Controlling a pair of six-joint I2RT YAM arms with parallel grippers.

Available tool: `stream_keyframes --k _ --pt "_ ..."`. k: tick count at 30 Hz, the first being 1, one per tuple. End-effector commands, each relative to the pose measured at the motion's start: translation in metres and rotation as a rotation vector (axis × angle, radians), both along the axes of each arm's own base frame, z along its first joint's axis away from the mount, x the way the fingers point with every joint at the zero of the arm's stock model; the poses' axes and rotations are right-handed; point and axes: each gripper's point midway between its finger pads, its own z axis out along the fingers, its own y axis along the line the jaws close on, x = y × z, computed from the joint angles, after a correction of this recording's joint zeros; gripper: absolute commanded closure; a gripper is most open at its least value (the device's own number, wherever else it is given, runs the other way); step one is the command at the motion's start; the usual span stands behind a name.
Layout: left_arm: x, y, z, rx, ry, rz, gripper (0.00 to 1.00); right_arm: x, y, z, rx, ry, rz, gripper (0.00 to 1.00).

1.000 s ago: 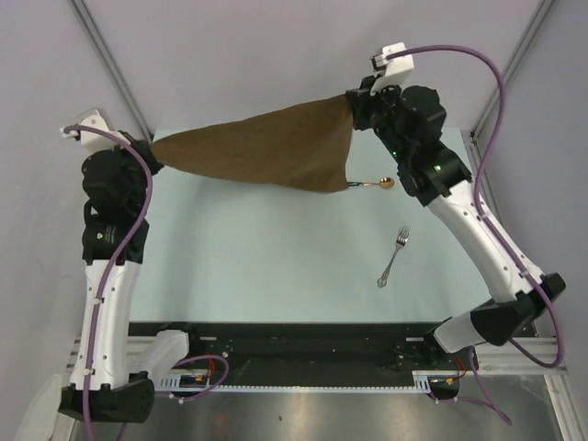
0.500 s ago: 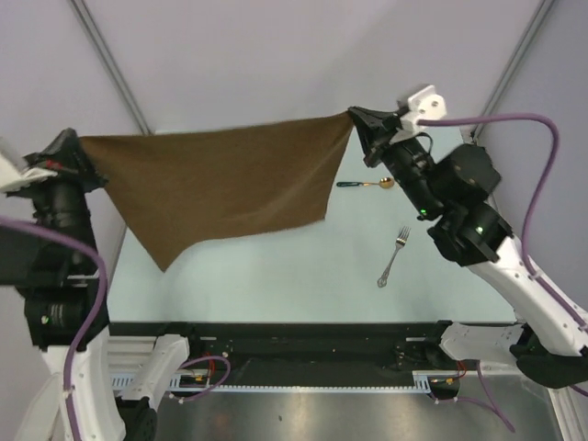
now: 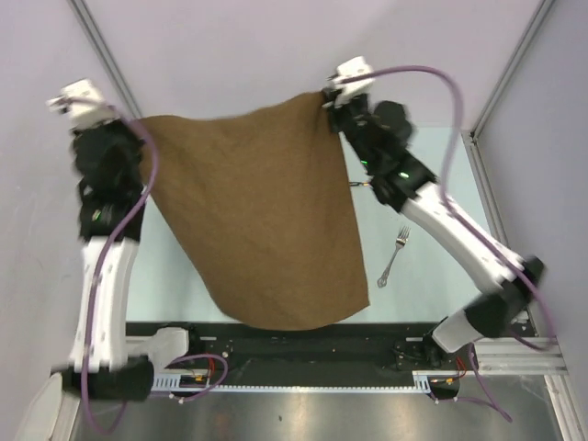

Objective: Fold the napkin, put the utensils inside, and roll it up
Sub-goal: Flatten the napkin out

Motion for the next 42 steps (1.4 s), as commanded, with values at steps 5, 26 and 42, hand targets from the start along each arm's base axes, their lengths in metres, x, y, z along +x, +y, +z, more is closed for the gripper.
stream_keyframes --k 5,26,42 --pt "0.155 0.045 -0.178 0.020 0.472 0.158 1.00 0.175 0.051 -0.201 -0.139 0.294 -0.043 1.00" --pt "0.170 0.009 -0.172 -0.152 0.563 -0.027 0.00 0.184 0.022 -0.237 0.046 0.578 0.054 0.00" --pt "0.014 -0.395 -0.333 -0.026 0.747 -1.083 0.08 0.044 -0.201 -0.312 0.358 1.002 -0.414 0.04"
